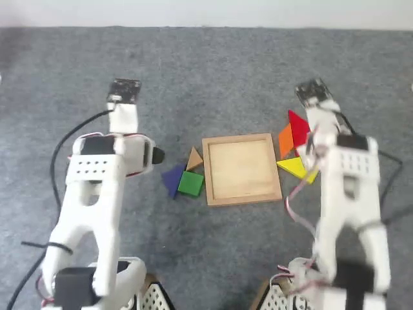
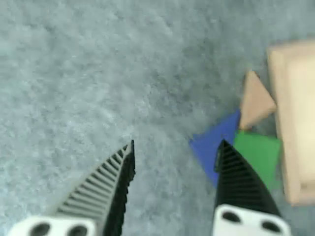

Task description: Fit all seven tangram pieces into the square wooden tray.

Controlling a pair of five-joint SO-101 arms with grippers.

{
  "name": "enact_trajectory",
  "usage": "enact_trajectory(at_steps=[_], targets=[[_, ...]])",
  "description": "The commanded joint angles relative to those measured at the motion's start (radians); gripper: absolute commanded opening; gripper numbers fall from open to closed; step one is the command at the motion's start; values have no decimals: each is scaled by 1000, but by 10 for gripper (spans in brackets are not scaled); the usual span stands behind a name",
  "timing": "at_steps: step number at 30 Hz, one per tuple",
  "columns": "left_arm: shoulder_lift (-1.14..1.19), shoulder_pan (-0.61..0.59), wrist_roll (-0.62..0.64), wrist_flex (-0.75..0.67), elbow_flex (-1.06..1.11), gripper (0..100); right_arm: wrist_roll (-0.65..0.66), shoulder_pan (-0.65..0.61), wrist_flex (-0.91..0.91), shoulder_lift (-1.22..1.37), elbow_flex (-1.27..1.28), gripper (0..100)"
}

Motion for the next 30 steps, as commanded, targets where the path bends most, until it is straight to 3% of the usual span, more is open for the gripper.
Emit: enact_trajectory(at_steps=[1,5,14,24,30], targets=[[-3,-44,20,-83,30,258,-46,-64,30,240,-302,368],[-3,-71,12,-110,73,258,-187,-84,38,509,-605,368],[-3,-71,12,-137,79,258,-219,-68,139,981,-1049,411],[-3,-71,17,-144,79,258,-213,-82,213,1106,-1132,402],[-3,-92,17,-146,73,258,-175,-82,311,1112,-1132,247]])
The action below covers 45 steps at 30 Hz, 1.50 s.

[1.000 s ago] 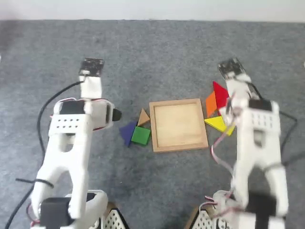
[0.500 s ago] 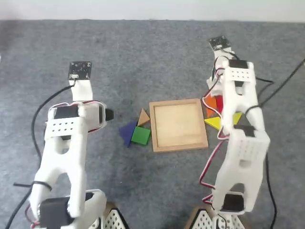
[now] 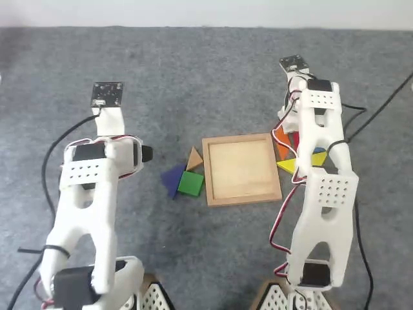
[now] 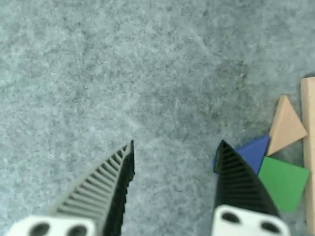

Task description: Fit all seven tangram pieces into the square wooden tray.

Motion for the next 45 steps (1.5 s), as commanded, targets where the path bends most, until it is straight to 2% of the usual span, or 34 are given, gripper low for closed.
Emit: enact_trajectory(at_steps=[1,8,13,20,29,38,45], targets=[[-3,-14,9,-20,-8,258,17,-8,47,-1,-3,246],[-3,-12,9,-20,-8,258,12,-12,50,-5,-3,245],[-3,-12,9,-20,-8,258,-9,15,173,-39,-41,247],[-3,-9,9,-20,-10,258,-66,28,280,-88,-48,363],[-3,-8,8,-20,-8,258,-100,61,415,-122,-43,366],[-3,-8,8,-20,-4,258,-184,2,257,-2,18,366],[-2,-6,8,-25,-8,258,-281,-25,160,-4,17,365]])
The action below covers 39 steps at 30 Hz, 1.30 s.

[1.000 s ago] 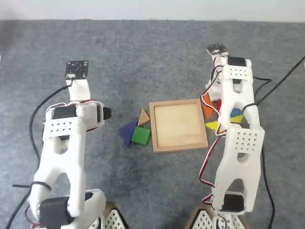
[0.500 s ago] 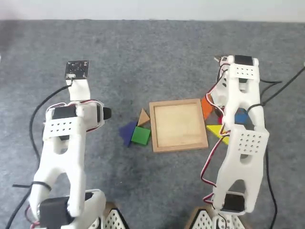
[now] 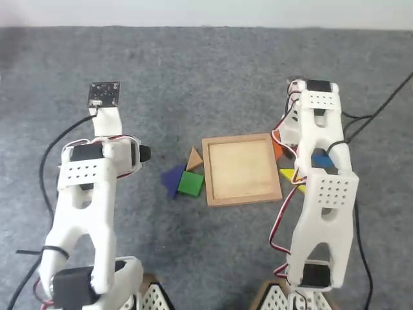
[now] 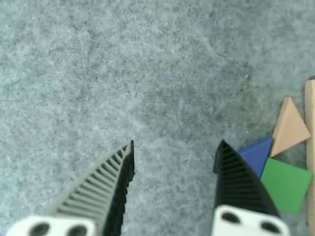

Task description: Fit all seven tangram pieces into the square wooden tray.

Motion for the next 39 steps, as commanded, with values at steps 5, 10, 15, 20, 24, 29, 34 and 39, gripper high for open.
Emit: enact_trajectory(at_steps=[5,10,15,20,24,29,34,39], targets=[[5,0,8,-48,-2,258,-18,-24,-64,-65,-3,250],[6,0,8,-48,-2,258,23,-31,-28,-128,-3,169],[6,0,8,-44,-1,258,31,-30,-22,-136,-3,76],[6,0,8,-43,1,258,31,-27,2,-142,-3,44],[6,0,6,-48,16,258,44,-30,4,-139,-3,28],[6,0,6,-49,18,258,106,-5,54,-153,-14,24],[6,0,6,-49,19,258,110,68,113,-239,-149,7],[8,2,6,-69,21,258,129,51,220,-308,-241,8]])
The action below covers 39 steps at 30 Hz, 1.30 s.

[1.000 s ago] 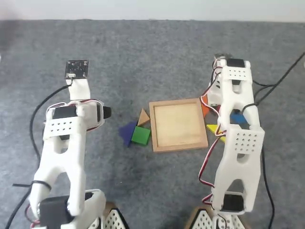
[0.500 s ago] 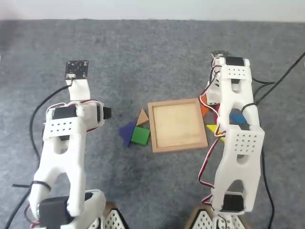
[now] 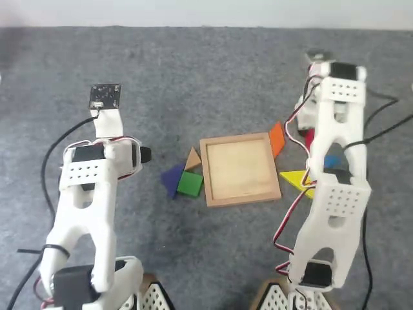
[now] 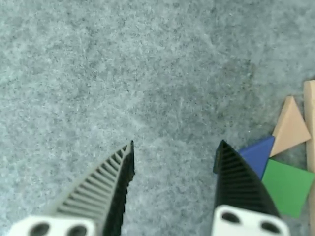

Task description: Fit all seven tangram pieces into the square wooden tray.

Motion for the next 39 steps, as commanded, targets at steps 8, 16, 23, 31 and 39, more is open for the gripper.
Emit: enact_trajectory(at_steps=[8,16,23,31,39], targets=[[-2,0,6,-31,-1,258,-23,-269,61,-119,18,8],[-2,0,6,-31,-1,258,-157,-559,45,-107,121,8],[-2,0,6,-28,-1,258,-261,-639,-56,-110,259,8],[-2,0,6,-26,-1,258,-288,-651,-142,-159,396,8],[-2,0,6,-26,-1,258,-290,-650,-173,-148,436,8]])
